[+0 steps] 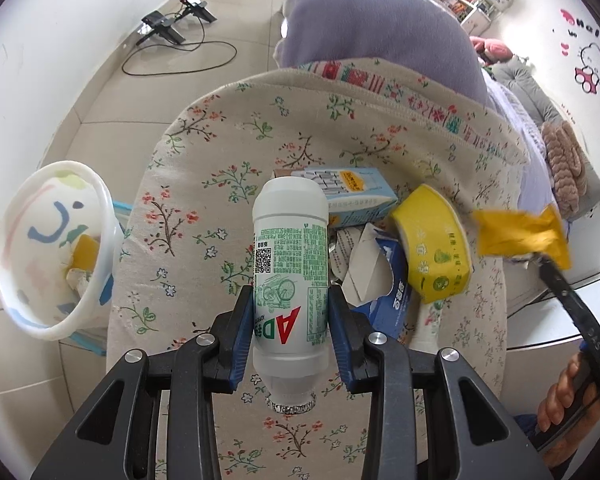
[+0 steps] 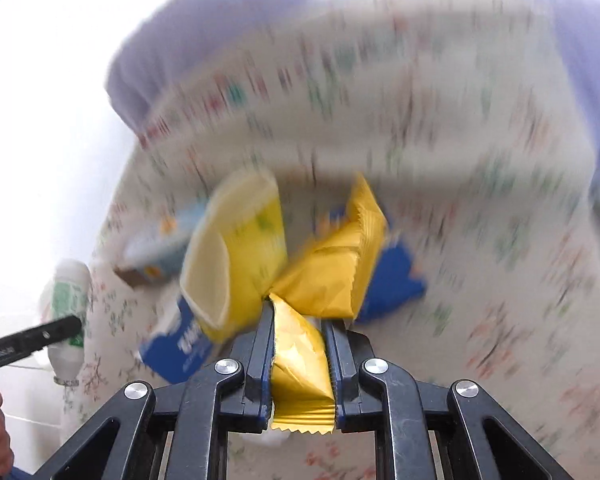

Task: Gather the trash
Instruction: 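Drop the yellow wrapper into the bucket with the right gripper while the left holds the bottle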

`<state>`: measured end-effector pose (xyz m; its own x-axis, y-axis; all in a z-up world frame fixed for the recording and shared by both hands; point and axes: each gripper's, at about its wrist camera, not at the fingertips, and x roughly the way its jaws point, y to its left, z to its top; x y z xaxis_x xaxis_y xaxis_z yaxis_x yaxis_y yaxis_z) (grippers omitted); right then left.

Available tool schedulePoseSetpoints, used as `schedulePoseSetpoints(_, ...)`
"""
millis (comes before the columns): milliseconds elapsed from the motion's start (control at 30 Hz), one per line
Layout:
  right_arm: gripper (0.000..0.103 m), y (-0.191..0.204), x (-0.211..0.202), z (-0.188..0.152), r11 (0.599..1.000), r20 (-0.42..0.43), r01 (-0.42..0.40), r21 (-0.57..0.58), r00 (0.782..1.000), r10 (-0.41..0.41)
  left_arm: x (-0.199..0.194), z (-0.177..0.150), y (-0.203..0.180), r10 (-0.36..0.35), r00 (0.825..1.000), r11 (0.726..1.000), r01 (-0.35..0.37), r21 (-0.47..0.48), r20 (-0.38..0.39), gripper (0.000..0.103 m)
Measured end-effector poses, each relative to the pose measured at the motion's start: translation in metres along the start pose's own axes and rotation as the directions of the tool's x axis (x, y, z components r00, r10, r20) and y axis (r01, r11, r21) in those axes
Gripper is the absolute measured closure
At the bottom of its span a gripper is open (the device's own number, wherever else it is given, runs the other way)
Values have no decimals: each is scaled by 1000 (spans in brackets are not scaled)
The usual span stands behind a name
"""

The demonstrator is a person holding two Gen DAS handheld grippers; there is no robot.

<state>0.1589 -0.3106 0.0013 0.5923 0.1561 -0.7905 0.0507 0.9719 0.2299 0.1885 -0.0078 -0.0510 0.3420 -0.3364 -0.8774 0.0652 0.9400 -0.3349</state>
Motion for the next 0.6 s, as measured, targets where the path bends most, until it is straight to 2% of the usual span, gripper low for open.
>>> schedulePoseSetpoints(133, 84, 21, -24, 7, 993, 140, 11, -119, 990, 6, -7, 3, 11, -22, 1000, 999, 23, -40, 16, 65)
schedulePoseSetpoints(233, 84, 33, -34, 8, 980, 183, -33, -198, 981, 70, -15, 8, 24, -37, 999, 996, 39, -82, 32, 65)
schedulePoseSetpoints(333, 84, 57, -33, -1, 957, 194, -59, -283, 974, 118, -26, 17, 38, -23, 999, 993, 28, -113, 39, 65)
schedulePoseSetpoints(433, 84, 76, -21, -7, 944, 169, -90, -318, 974, 150, -39, 27, 59, 16, 998, 989, -7, -150, 56, 65)
schedulePoseSetpoints(600, 84, 99, -10, -13, 926, 137, -140, -351, 970, 199, -53, 37, 104, 40, 997, 971, -23, -237, 67, 65)
